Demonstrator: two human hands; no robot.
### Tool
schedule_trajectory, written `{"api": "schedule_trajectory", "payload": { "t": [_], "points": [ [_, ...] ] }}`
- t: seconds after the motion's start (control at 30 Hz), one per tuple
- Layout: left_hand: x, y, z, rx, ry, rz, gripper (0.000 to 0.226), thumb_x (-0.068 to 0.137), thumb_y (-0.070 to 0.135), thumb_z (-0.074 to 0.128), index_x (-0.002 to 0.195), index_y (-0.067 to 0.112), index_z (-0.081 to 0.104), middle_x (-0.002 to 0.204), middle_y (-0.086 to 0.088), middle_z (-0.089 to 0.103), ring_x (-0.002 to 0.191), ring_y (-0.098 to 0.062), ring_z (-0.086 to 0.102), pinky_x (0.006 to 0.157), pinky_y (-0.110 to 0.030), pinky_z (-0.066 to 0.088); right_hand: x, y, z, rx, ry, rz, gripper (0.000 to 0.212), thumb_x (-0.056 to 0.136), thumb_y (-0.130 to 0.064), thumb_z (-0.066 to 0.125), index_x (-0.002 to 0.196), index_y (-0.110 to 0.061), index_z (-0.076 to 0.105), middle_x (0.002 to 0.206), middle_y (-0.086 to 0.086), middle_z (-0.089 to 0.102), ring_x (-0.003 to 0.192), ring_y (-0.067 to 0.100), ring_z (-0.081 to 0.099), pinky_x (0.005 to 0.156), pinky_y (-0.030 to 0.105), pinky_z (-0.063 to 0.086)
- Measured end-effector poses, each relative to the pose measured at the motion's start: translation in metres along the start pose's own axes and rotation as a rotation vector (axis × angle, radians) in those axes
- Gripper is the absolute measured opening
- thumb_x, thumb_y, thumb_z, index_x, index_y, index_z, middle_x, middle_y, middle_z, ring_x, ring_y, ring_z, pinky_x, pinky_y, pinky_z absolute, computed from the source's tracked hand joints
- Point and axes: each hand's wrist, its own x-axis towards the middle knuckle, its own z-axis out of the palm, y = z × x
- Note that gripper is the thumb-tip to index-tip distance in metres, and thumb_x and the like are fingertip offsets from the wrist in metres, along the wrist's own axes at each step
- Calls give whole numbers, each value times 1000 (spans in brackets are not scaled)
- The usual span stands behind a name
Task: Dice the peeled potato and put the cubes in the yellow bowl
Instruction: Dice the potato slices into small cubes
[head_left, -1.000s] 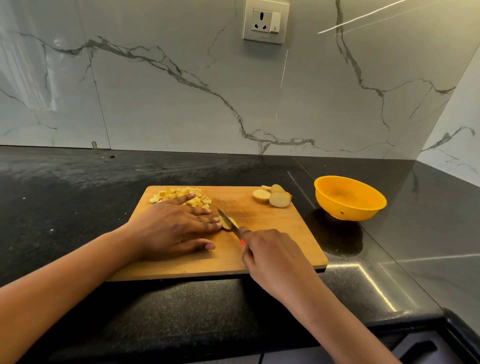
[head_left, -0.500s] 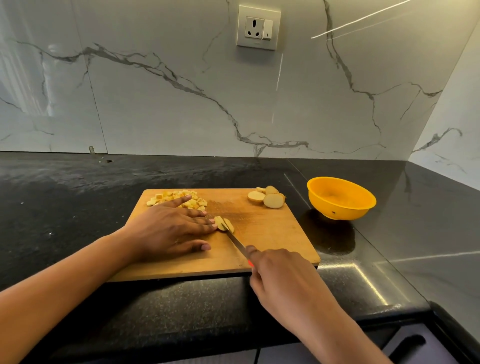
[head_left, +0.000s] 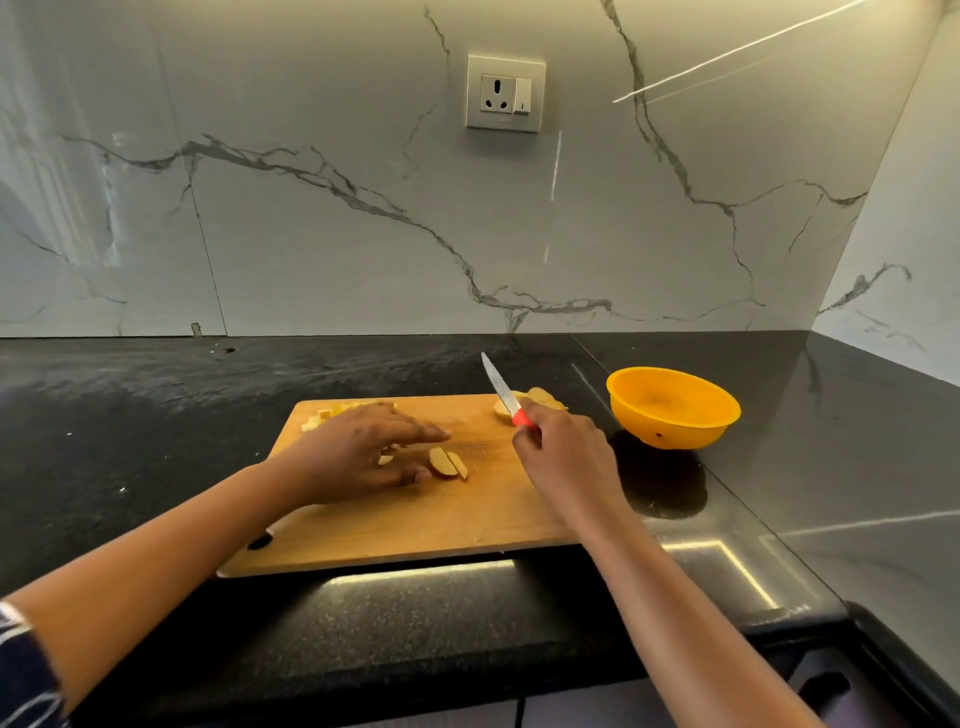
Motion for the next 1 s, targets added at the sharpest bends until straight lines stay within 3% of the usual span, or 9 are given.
{"api": "schedule_trajectory", "payload": {
  "t": [0.1,0.2,0.3,0.37,0.53,0.67,0.77,0.83,1.0],
  "points": [
    [18,6,-2,6,-232,-37,54,80,65,42,132,51,32,140,17,44,127,1,34,106,-22,29,4,8,6,30,15,36,43,100,-30,44,142,-24,44,122,2,65,106,17,60,73,24,40],
    [33,17,0,-2,-270,41,54,81,64,43,130,42,49,139,17,44,124,5,31,103,-14,22,2,19,5,-3,0,56,44,100,-30,44,143,-23,43,122,2,64,106,17,59,72,24,41],
    [39,17,1,84,-272,103,45,85,60,45,124,40,56,137,20,46,127,4,31,114,-25,9,1,20,6,-1,-11,67,44,100,-31,43,143,-23,42,121,2,64,105,17,59,74,25,44],
    [38,11,-2,131,-292,124,55,81,69,34,125,43,55,138,24,44,130,3,30,113,-26,-1,0,18,7,17,-12,57,44,99,-31,44,143,-23,43,120,2,65,104,16,60,79,27,47],
    [36,0,-7,114,-314,125,77,71,86,22,129,44,51,141,25,40,131,5,27,113,-29,-4,-1,15,9,43,-8,44,43,99,-31,47,141,-23,45,120,-1,65,101,12,61,77,23,48],
    [41,-2,-14,45,-363,100,69,73,80,35,132,45,46,140,27,36,128,8,25,111,-23,5,-2,16,9,51,-4,44,43,99,-32,47,142,-23,45,121,-2,65,101,12,61,78,24,48],
    [49,-6,-20,-81,-475,31,46,86,46,60,130,45,46,132,28,35,124,4,30,101,-15,22,-2,16,9,52,-8,44,44,99,-32,47,142,-23,44,122,-2,64,103,12,61,81,24,49],
    [55,-8,-22,-59,-514,46,41,88,27,64,124,44,52,128,25,37,117,6,32,97,-12,25,-2,17,8,47,-7,43,45,99,-33,47,142,-24,43,122,-2,64,104,12,60,81,24,48],
    [67,-13,-24,-23,-491,67,32,85,25,69,114,37,64,119,26,44,108,13,35,88,-8,31,-2,20,6,50,5,43,45,99,-33,46,143,-24,41,120,0,65,104,13,60,82,24,46]
  ]
}}
